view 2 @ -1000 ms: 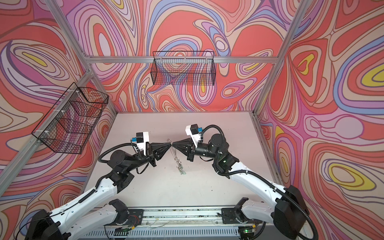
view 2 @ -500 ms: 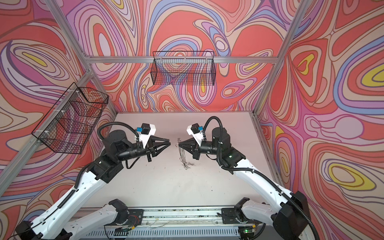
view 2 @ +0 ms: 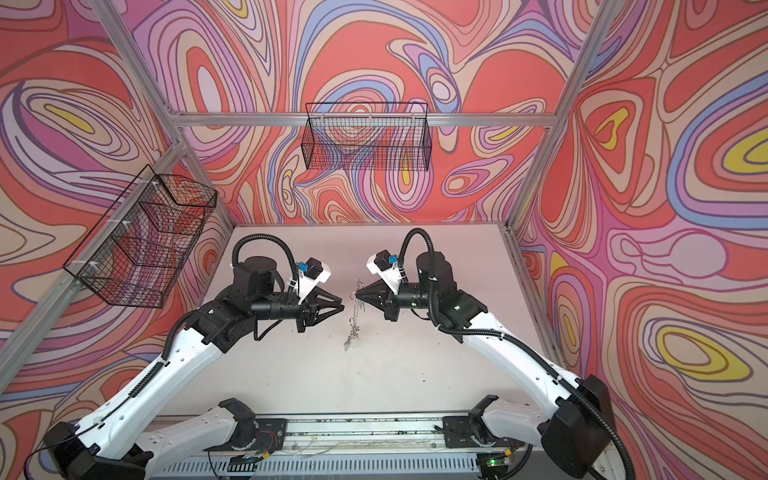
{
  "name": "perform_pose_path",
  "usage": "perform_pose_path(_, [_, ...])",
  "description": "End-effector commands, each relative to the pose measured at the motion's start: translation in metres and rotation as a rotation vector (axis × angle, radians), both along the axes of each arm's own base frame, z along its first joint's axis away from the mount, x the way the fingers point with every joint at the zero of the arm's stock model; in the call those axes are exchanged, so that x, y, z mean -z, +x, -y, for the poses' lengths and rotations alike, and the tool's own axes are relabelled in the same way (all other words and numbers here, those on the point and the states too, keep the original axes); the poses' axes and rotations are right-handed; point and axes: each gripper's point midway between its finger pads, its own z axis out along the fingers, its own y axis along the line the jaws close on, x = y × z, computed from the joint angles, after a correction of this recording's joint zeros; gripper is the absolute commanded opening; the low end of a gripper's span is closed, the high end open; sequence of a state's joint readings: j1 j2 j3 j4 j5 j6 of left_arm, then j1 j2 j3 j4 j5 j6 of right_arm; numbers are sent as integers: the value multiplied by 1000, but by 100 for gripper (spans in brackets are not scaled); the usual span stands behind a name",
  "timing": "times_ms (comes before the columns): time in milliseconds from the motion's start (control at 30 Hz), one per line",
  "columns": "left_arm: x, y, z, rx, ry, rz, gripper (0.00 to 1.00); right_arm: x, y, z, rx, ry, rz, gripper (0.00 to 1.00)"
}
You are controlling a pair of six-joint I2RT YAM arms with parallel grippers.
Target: Put the keys on the keyring
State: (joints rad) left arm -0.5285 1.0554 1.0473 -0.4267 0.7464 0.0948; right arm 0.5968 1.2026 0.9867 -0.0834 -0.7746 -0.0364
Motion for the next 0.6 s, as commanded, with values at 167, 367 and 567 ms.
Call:
perform_pose_path(167, [-11,3,6,33,-21,12,26,-10,-6,-9,-25,-8,71,0])
perform_pose_path(367, [-16,7,10,40,-30,12,25,-8,-8,-12,-31,-21,74,0])
perform_pose_path(567, [-14,8,13,58,-31,2,19,-9,-11,-14,-41,-19,80,0])
